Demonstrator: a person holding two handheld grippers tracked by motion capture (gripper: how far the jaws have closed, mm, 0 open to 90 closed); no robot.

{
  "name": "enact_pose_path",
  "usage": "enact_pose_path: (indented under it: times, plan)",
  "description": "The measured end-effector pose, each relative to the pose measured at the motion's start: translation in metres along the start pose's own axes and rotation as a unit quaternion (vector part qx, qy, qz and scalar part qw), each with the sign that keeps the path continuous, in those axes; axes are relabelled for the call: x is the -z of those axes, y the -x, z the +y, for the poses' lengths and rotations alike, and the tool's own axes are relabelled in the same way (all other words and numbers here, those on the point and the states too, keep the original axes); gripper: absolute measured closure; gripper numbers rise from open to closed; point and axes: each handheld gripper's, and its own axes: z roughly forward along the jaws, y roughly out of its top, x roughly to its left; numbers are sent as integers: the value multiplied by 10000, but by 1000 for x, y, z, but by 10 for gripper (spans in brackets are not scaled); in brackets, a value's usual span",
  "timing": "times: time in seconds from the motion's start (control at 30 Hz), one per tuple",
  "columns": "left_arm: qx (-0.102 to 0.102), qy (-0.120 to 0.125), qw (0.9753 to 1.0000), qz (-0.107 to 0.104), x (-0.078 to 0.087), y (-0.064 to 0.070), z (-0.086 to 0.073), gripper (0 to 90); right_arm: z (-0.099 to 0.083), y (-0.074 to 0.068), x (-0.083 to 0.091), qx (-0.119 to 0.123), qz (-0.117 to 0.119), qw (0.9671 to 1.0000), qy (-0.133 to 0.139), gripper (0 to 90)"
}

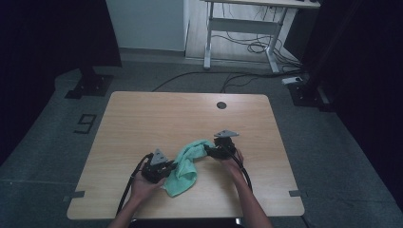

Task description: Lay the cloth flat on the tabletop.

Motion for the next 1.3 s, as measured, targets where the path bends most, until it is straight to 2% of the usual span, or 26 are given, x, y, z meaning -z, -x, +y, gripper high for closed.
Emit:
enact_pose_path:
  times: [0.13,0.17,0.23,0.27,0.3,0.4,0.43,0.5,0.57,0.73,0.77,0.8,0.83,0.87,1.0,1.2,1.27,1.3]
  plan:
    - [2,3,10000,17,1,-1,0,835,-4,1,-9,-19,-103,9997,-218,424]
    - [1,10,10000,16,2,-2,0,838,-8,0,-11,42,-176,9994,-295,447]
    - [13,11,10000,37,2,-3,0,839,-9,-1,-11,106,-224,9993,-265,465]
    - [30,8,10000,56,2,-4,0,841,-10,-1,-9,94,-262,9993,-266,528]
    - [30,8,10000,56,2,-4,0,842,-10,-1,-9,94,-262,9993,-266,528]
    - [55,25,9999,85,4,-5,0,844,-10,1,-5,64,-277,9990,-338,677]
    - [54,37,9999,106,5,-6,0,846,-12,2,-2,79,-219,9991,-367,771]
    - [77,52,9999,120,5,-6,0,849,-14,2,3,120,-175,9990,-385,820]
    - [85,66,9999,126,6,-8,0,850,-18,3,9,153,-98,9992,-359,831]
    - [122,175,9997,118,14,-11,3,853,-22,6,41,152,18,9999,35,836]
    - [122,175,9997,118,14,-11,3,853,-22,6,41,152,18,9999,35,836]
    - [110,220,9996,113,17,-10,5,853,-21,6,50,168,30,9998,144,836]
    - [80,342,9993,98,25,-9,9,853,-20,6,71,222,62,9990,386,837]
    - [64,413,9991,101,30,-7,11,854,-20,6,81,232,85,9983,524,837]
    - [-15,597,9982,68,41,-3,21,853,-17,2,115,319,148,9949,946,838]
    - [-73,686,9976,85,48,-1,27,854,-13,-2,131,432,122,9921,1172,837]
    - [-71,770,9970,34,54,0,28,853,-11,-4,137,470,156,9909,1255,837]
    - [-89,903,9959,-25,64,2,30,853,-9,-7,147,519,193,9890,1370,837]
